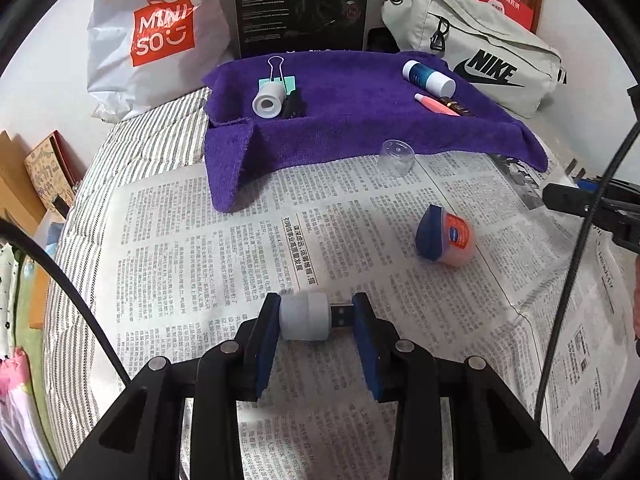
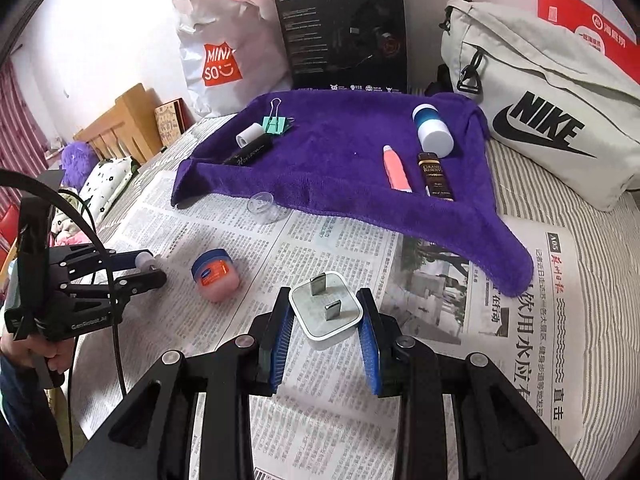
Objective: Organize rigid objects
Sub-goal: 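Set the white charger plug on the towel with the right tool while the left tool carries the USB light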
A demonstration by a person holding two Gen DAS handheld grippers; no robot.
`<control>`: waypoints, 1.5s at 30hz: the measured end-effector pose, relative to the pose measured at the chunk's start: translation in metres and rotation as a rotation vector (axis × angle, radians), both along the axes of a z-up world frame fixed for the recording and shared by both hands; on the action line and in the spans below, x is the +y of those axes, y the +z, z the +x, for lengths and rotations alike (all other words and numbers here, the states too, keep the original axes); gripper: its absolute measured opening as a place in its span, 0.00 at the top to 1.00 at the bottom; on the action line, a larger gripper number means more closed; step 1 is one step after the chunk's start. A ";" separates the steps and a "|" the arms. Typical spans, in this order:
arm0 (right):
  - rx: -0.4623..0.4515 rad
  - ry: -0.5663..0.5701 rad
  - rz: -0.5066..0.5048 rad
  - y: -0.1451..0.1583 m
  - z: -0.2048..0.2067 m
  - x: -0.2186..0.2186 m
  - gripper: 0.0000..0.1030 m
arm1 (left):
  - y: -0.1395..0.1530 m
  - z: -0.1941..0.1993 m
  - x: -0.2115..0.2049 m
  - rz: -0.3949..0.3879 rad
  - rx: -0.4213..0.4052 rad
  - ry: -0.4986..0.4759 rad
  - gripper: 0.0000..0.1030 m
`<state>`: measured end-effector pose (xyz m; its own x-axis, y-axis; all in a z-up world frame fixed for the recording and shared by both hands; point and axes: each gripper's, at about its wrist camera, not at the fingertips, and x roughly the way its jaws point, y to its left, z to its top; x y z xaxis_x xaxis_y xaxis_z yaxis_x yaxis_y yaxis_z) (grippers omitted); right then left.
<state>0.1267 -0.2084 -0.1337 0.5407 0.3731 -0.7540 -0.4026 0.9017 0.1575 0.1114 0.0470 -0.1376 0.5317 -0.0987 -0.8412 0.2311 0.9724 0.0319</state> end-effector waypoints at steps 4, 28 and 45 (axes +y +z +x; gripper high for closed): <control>0.001 0.011 0.006 -0.001 -0.003 0.000 0.70 | 0.000 0.002 0.002 -0.019 0.006 0.010 0.67; -0.036 0.017 0.028 0.038 0.027 -0.012 0.70 | 0.054 0.026 0.000 -0.115 -0.027 0.004 0.67; -0.092 0.074 -0.034 0.095 0.131 0.002 0.69 | 0.111 0.126 -0.030 -0.085 -0.094 -0.117 0.67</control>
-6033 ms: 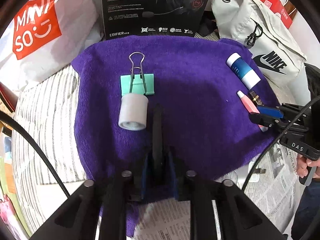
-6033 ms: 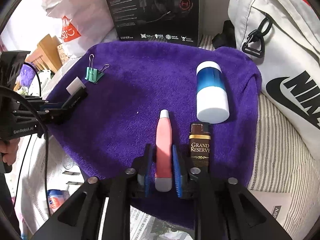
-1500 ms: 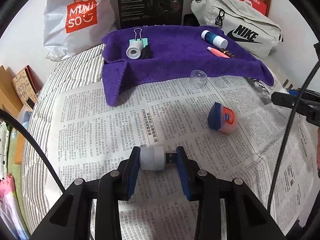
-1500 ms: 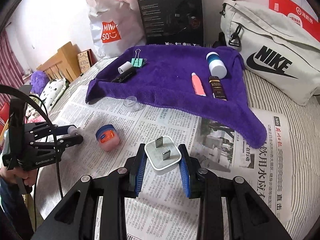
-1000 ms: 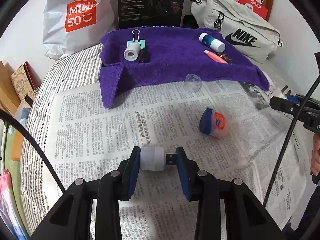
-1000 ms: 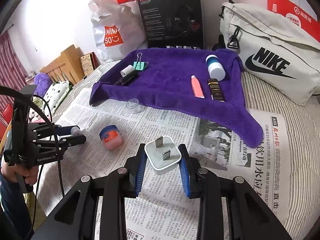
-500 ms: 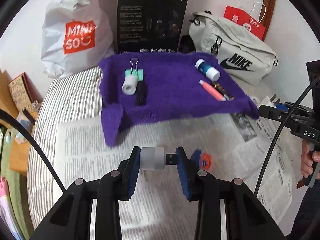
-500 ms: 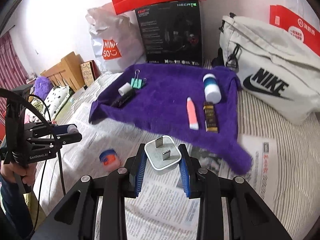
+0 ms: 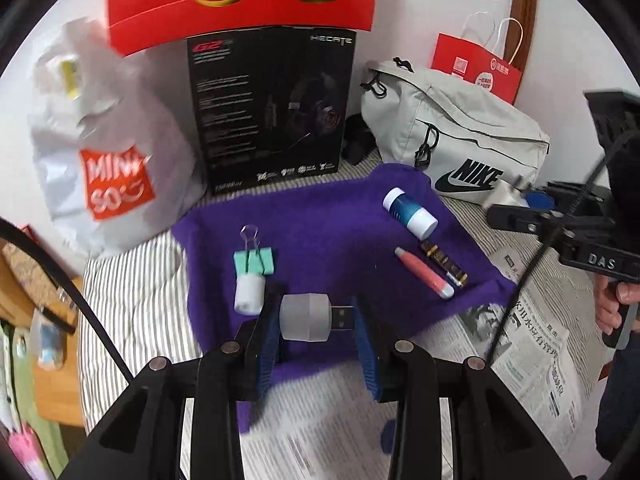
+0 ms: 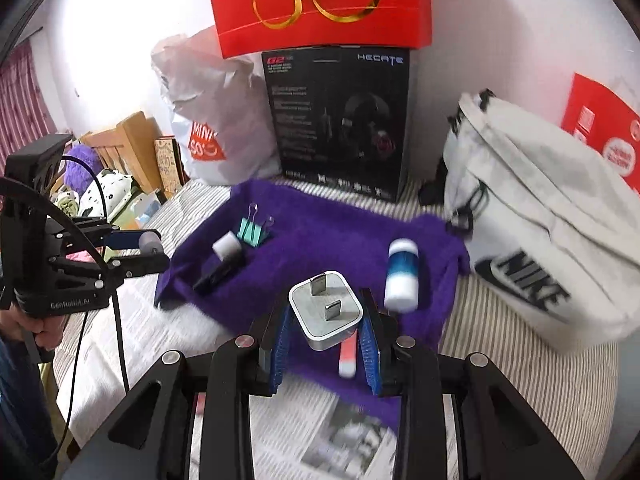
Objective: Organize rigid objects
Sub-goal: 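Set the white charger plug on the towel with the right tool while the left tool carries the USB light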
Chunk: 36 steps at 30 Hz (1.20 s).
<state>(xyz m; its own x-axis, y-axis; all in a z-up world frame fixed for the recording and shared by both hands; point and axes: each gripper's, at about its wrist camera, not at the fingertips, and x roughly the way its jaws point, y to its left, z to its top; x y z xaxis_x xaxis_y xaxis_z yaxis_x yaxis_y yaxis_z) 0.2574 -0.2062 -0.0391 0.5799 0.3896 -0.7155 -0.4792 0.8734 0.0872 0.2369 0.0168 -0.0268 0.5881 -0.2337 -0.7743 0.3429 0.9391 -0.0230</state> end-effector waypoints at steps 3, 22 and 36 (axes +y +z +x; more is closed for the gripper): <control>0.007 0.013 -0.004 0.000 0.021 0.008 0.69 | -0.001 0.018 -0.006 0.012 0.003 -0.015 0.67; 0.108 0.003 -0.015 -0.052 0.107 0.022 0.69 | -0.031 0.098 -0.003 0.021 0.049 -0.045 0.67; 0.126 0.025 -0.074 -0.075 0.114 0.029 0.69 | -0.041 0.108 0.008 -0.013 0.056 -0.039 0.67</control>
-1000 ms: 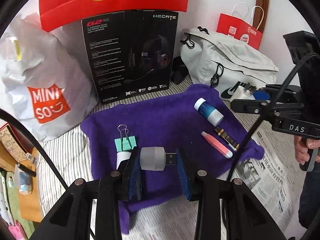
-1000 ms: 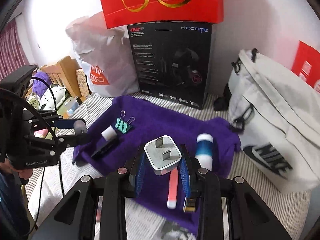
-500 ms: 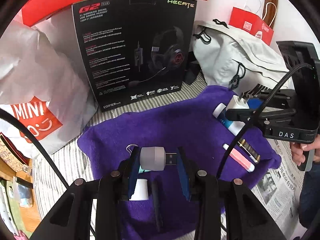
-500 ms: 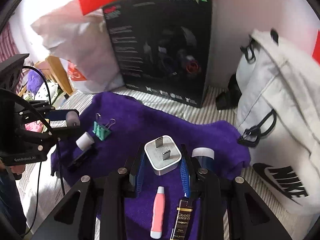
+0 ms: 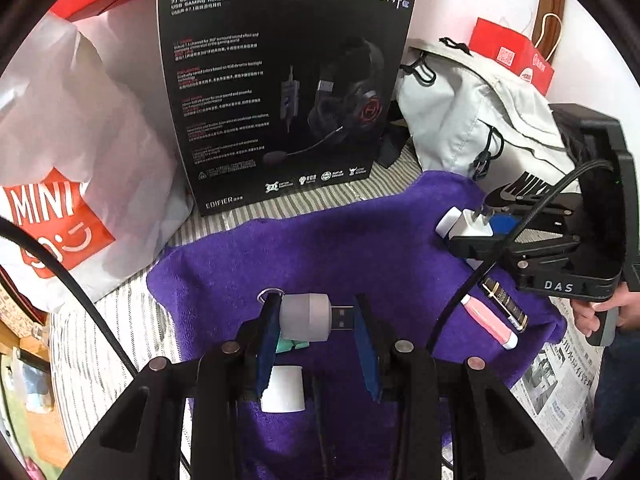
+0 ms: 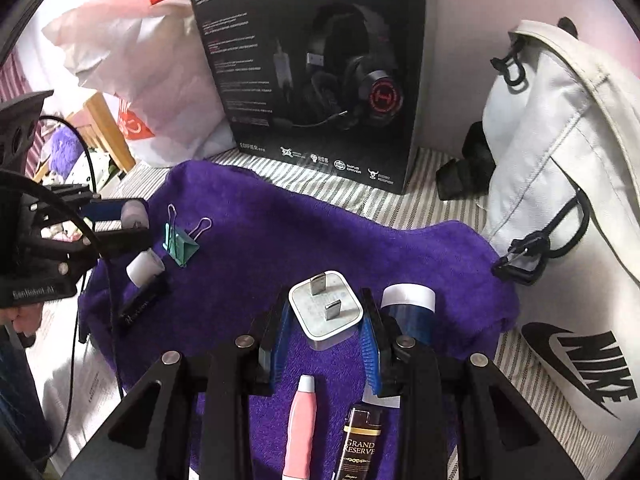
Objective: Organize rigid objects
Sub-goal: 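Set the white charger plug on the towel with the right tool while the left tool carries the USB light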
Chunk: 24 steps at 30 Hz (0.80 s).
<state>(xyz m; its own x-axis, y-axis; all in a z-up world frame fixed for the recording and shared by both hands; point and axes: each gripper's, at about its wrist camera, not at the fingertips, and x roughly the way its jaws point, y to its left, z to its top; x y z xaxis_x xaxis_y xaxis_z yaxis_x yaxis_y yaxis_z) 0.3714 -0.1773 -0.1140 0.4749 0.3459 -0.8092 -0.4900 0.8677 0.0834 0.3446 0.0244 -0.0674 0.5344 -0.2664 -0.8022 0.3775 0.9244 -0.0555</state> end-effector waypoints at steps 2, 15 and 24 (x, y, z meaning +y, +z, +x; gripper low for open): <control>0.011 -0.003 0.000 -0.004 0.002 0.000 0.69 | 0.001 0.000 0.001 0.000 -0.003 0.007 0.67; 0.070 0.004 -0.043 -0.036 0.010 0.011 0.69 | 0.000 0.000 0.008 -0.009 0.001 0.029 0.67; 0.068 0.006 -0.070 -0.043 0.011 0.015 0.69 | -0.002 0.001 0.009 -0.002 0.013 0.031 0.67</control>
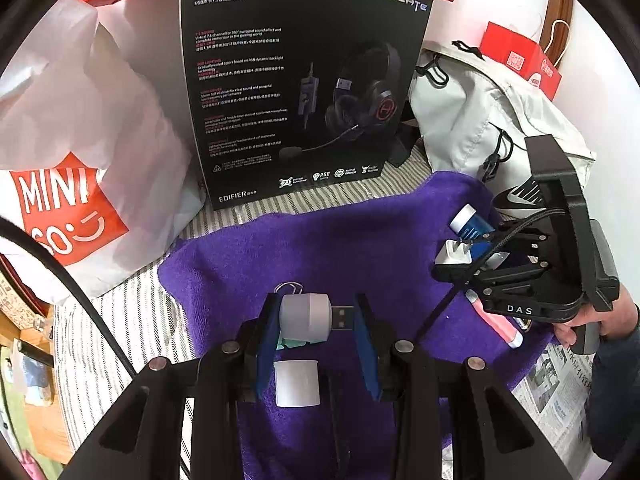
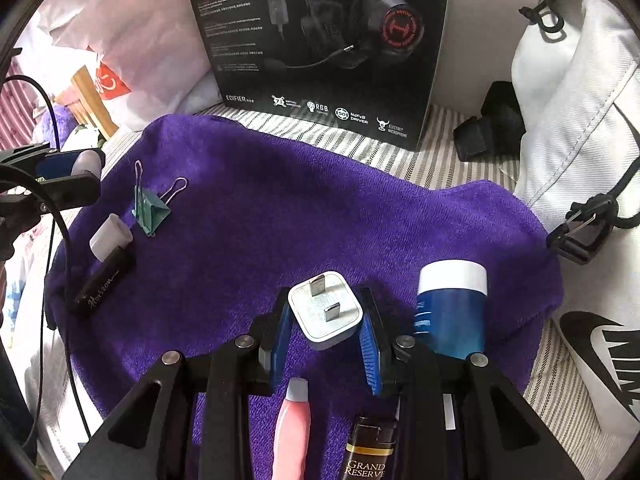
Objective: Organize rigid objects
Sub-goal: 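Set the white charger plug on the towel with the right tool while the left tool carries the USB light, then lower the USB light onto the towel beside the clip and open the left tool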
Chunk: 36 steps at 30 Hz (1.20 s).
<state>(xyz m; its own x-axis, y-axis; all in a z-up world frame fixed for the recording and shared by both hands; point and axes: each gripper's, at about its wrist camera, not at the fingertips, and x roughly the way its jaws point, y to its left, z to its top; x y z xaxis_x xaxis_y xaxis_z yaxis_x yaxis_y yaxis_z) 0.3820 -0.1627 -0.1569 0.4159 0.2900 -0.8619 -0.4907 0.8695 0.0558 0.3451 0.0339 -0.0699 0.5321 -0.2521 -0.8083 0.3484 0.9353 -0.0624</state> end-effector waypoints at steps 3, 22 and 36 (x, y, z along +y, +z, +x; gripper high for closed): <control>-0.002 0.011 -0.005 0.000 -0.001 0.000 0.69 | -0.003 0.001 -0.001 0.005 0.009 0.000 0.67; -0.072 0.009 0.017 0.053 -0.015 -0.025 0.48 | -0.021 0.008 -0.007 0.016 0.032 0.020 0.67; -0.120 -0.010 0.089 0.085 -0.023 -0.056 0.43 | -0.048 0.008 -0.047 0.085 0.062 -0.042 0.67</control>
